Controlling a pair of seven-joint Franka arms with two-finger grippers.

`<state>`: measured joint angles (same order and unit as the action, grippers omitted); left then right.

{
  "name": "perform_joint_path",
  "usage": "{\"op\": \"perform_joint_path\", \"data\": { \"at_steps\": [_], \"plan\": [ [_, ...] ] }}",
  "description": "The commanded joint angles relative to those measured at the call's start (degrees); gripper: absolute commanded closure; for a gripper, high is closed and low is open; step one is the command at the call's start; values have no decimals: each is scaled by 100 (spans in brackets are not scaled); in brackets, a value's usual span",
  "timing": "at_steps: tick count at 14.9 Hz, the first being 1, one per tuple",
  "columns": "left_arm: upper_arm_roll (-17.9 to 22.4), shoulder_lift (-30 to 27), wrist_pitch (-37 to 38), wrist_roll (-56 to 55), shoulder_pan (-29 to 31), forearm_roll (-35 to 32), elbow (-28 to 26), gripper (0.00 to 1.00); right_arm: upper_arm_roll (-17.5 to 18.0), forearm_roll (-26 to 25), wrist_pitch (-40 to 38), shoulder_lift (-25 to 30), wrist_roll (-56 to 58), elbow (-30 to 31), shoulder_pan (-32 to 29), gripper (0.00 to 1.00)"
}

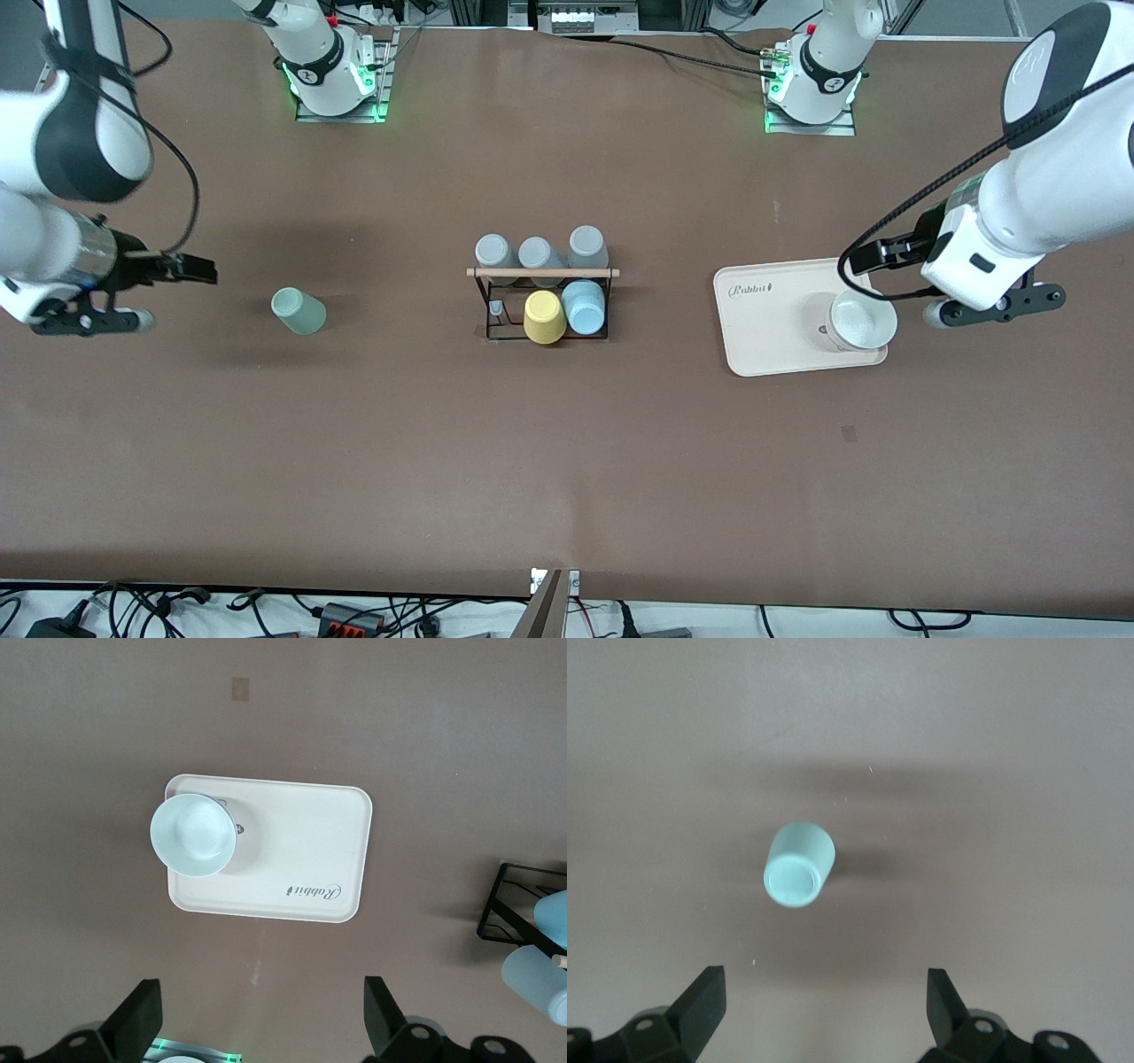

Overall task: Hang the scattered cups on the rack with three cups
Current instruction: 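Withdraw the left gripper while the right gripper reaches the pale green cup, then close the right gripper around the pale green cup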

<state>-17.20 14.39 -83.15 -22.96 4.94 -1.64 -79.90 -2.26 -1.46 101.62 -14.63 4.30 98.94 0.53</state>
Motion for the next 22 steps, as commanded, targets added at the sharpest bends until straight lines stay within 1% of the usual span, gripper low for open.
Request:
{"op": "perform_joint_path", "data": {
  "at_steps": [1,3,4,8,10,12,13,15,18,22],
  "plan": [
    [15,-183,-114,239,217,129,-192,0,-3,58,261,-311,0,-6,114,0],
    [15,-156,-149,248,559,356,-192,0,-3,58,419,-487,-95,116,184,0],
    [15,-147,-149,257,595,375,-184,0,-3,49,629,-488,-209,274,184,0],
    [-38,-209,-149,257,604,366,-192,0,-3,49,1753,-497,-237,1081,219,0],
    [-55,-278,-114,274,596,366,-210,0,-3,58,2176,-593,-315,1390,307,0],
    [-47,-297,-123,650,604,357,-271,0,6,58,2511,-620,-561,1654,359,0],
    [-29,-297,-140,835,604,357,-263,0,-3,67,2608,-628,-658,1716,456,0],
    [-3,-297,-140,846,604,357,-263,0,6,67,2617,-663,-738,1717,527,0],
    [-55,-367,-70,846,604,357,-271,0,6,58,2635,-786,-729,1725,501,0],
    [-46,-411,-96,820,622,383,-324,0,-3,58,2600,-796,-659,1725,448,0]
  ]
}}
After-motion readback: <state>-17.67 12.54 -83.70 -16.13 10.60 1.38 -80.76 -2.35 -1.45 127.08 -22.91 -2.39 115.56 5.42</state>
